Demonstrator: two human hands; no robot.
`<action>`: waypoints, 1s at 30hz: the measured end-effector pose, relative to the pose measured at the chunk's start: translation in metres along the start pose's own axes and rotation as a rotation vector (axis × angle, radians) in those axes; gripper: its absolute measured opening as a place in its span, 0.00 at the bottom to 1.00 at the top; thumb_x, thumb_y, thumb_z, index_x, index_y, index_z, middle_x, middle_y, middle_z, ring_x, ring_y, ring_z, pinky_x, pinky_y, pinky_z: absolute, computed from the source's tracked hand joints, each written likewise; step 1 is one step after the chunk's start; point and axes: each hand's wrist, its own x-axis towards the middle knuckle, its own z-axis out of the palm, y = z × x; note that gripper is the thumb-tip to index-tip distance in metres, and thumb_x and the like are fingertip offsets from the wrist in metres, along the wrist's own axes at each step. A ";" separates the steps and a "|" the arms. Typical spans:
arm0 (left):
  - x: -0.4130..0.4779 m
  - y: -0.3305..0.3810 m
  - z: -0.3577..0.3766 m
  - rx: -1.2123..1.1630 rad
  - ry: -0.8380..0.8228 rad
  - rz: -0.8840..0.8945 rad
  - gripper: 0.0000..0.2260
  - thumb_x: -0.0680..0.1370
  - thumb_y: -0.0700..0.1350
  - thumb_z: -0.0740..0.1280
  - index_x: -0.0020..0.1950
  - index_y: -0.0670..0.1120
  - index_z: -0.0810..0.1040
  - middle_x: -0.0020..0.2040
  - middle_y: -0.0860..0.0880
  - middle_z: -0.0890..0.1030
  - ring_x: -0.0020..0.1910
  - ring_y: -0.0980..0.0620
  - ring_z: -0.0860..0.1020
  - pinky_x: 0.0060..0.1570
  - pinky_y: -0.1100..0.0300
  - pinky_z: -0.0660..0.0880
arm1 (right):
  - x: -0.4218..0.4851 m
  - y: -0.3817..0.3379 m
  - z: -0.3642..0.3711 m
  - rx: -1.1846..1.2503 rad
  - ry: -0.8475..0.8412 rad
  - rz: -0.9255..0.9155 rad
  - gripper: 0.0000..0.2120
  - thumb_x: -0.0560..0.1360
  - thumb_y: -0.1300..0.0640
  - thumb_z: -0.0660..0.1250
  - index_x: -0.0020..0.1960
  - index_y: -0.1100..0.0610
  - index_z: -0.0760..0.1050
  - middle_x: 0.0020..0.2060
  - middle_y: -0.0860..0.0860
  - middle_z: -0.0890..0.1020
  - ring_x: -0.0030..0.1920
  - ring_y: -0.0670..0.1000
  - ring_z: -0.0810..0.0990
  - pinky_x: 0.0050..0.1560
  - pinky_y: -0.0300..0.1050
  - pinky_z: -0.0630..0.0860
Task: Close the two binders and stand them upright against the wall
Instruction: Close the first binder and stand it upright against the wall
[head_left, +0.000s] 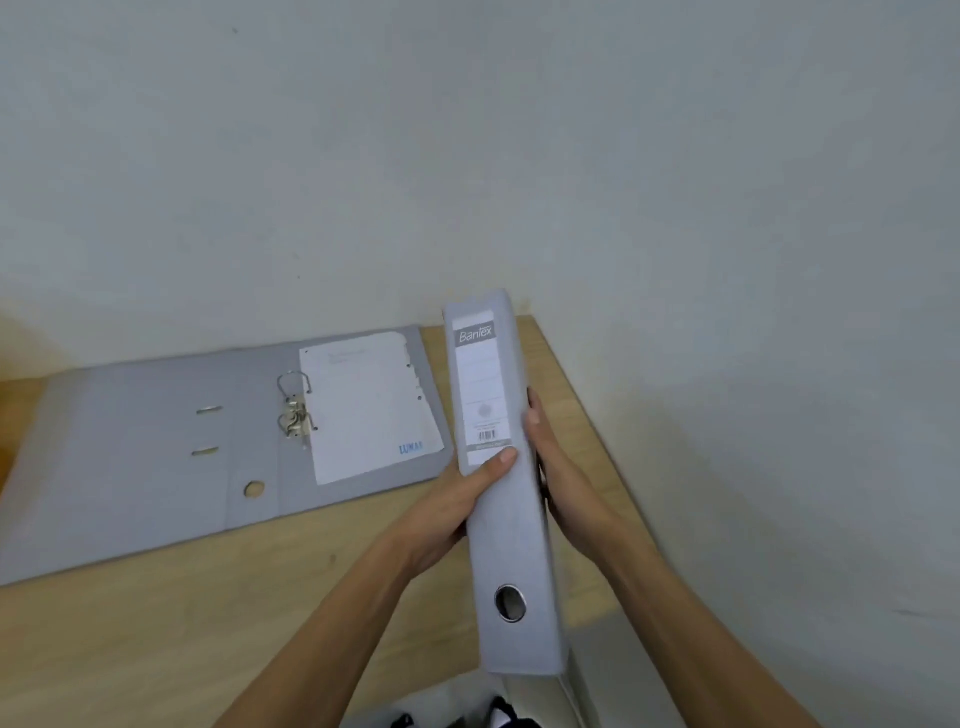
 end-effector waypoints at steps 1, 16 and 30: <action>0.005 0.006 0.002 0.068 -0.016 0.048 0.25 0.77 0.53 0.71 0.73 0.56 0.71 0.65 0.53 0.83 0.63 0.51 0.82 0.63 0.50 0.78 | -0.001 -0.016 -0.003 -0.032 0.003 -0.050 0.37 0.74 0.28 0.62 0.80 0.34 0.53 0.77 0.39 0.68 0.74 0.45 0.72 0.75 0.56 0.68; 0.102 0.008 0.028 0.657 -0.052 0.245 0.55 0.71 0.46 0.77 0.80 0.64 0.36 0.81 0.60 0.59 0.74 0.55 0.69 0.70 0.50 0.73 | 0.001 -0.029 -0.100 -0.195 0.243 -0.192 0.37 0.71 0.64 0.78 0.76 0.50 0.69 0.64 0.46 0.83 0.64 0.45 0.81 0.53 0.36 0.80; 0.206 0.016 0.049 0.761 -0.020 0.268 0.56 0.70 0.47 0.78 0.82 0.52 0.37 0.78 0.48 0.66 0.74 0.49 0.70 0.66 0.51 0.76 | 0.046 0.000 -0.155 -0.216 0.517 -0.129 0.15 0.78 0.52 0.67 0.63 0.42 0.81 0.54 0.39 0.86 0.56 0.44 0.84 0.59 0.55 0.82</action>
